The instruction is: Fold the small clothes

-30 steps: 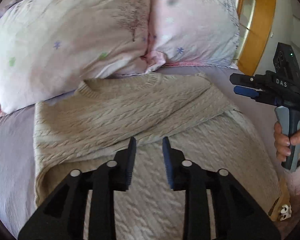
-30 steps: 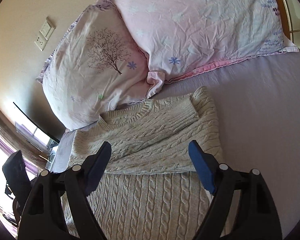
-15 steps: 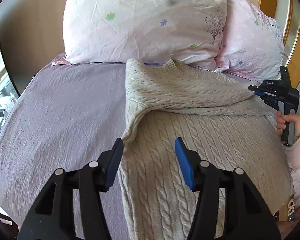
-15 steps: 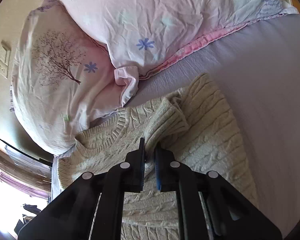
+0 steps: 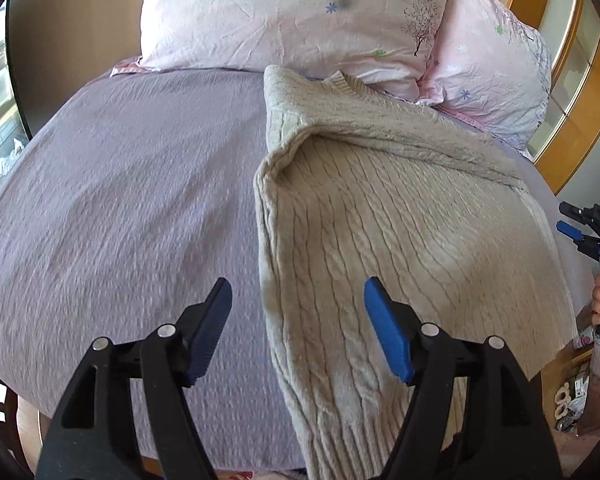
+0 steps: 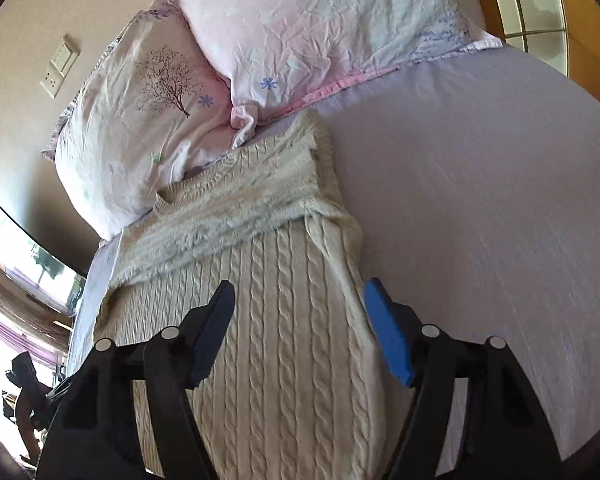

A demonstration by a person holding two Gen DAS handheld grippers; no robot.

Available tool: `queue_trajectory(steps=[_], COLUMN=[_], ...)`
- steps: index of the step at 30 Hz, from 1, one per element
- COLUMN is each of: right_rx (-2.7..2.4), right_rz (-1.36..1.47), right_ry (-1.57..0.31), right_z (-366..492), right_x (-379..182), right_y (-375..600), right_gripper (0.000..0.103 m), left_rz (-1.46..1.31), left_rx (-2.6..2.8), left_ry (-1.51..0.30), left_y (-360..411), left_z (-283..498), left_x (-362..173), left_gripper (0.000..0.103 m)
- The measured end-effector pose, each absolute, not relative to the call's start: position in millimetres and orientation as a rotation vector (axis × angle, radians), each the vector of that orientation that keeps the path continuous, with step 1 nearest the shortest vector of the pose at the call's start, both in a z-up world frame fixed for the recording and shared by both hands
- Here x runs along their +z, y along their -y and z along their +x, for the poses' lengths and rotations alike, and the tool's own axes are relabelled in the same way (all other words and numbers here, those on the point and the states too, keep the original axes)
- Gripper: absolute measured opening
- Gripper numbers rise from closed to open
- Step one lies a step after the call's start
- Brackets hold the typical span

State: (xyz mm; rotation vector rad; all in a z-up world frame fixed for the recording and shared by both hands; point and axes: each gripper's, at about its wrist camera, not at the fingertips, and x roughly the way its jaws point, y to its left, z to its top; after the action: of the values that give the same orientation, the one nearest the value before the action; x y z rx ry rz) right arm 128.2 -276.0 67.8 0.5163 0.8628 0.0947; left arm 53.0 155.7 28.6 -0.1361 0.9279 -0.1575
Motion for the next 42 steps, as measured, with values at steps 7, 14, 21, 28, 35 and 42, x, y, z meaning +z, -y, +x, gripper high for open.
queue_trajectory(steps=[7, 14, 21, 28, 35, 42], right_rx=[0.155, 0.44, 0.555, 0.489, 0.271, 0.205], right_rz=[0.517, 0.578, 0.693, 0.855, 0.954, 0.943], right_ry=[-0.965, -1.009, -0.756, -0.58, -0.672, -0.732], right_z=[69, 30, 43, 139, 301, 333], right_x=[39, 23, 71, 106, 61, 27], right_y=[275, 254, 267, 301, 303, 295], right_gripper=[0.039, 0.01, 0.009, 0.009, 0.009, 0.009], left_rz=[-0.144, -0.184, -0.304, -0.379, -0.357, -0.395], left_rx=[-0.22, -0.277, -0.346, -0.196, 0.047, -0.169], left_ry=[-0.905, -0.923, -0.939, -0.761, -0.792, -0.881], left_y=[-146, -140, -150, -184, -192, -196], left_z=[15, -12, 6, 118, 293, 301], left_x=[21, 19, 30, 96, 91, 67], left_gripper=[0.05, 0.025, 0.011, 0.006, 0.0, 0.018])
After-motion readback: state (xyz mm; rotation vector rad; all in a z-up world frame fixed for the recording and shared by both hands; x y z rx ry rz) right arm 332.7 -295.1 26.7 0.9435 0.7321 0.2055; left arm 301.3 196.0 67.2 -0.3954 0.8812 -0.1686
